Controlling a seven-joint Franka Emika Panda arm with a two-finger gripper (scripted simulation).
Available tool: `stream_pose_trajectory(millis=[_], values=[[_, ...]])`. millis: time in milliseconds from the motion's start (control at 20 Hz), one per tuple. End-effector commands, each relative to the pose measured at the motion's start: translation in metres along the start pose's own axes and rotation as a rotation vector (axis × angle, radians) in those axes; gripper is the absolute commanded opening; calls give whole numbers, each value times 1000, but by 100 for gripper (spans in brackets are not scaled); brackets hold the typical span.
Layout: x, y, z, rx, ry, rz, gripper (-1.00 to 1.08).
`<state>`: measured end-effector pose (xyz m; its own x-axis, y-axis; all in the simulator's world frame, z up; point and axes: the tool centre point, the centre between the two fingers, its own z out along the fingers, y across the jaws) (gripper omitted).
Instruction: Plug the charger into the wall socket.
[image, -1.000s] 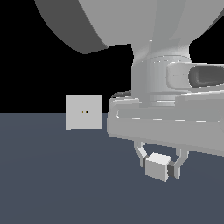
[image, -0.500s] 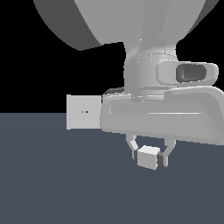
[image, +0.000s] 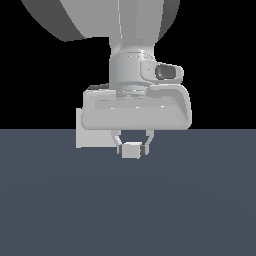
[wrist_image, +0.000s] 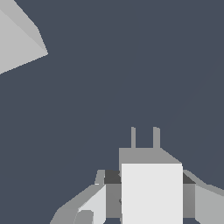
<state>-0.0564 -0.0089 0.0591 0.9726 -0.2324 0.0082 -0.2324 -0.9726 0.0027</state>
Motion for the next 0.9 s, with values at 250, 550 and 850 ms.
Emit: stream_pose_trajectory(millis=[250, 550, 850], values=[[7, -57, -29, 3, 0, -269, -100], [4, -79, -39, 5, 0, -373, -100], [3, -83, -41, 5, 0, -392, -100]])
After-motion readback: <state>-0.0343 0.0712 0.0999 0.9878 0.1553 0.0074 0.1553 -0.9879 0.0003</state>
